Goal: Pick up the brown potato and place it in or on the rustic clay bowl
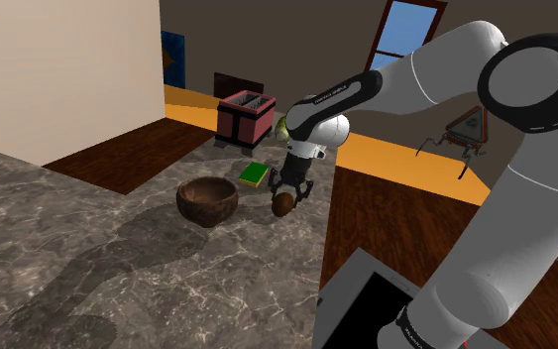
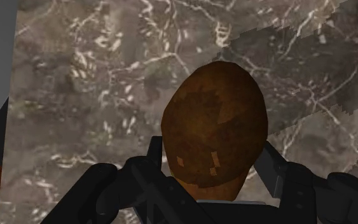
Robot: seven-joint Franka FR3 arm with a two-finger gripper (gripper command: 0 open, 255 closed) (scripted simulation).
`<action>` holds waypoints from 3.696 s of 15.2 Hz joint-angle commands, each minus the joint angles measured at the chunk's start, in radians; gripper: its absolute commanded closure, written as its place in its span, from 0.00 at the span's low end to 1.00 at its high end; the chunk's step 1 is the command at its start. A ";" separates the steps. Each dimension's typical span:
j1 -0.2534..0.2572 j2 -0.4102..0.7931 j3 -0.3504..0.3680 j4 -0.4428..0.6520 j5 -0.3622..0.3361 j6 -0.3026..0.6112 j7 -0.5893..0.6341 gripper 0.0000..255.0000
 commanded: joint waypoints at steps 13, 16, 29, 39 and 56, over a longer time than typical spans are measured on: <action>-0.001 -0.042 -0.002 0.022 -0.016 -0.062 0.022 1.00; -0.002 -0.065 -0.003 0.038 -0.024 -0.100 0.034 1.00; -0.007 -0.143 -0.007 0.131 -0.051 -0.265 0.083 1.00; -0.009 -0.179 -0.009 0.227 -0.064 -0.393 0.115 1.00; 0.148 0.128 0.145 0.602 -0.043 -0.377 0.425 1.00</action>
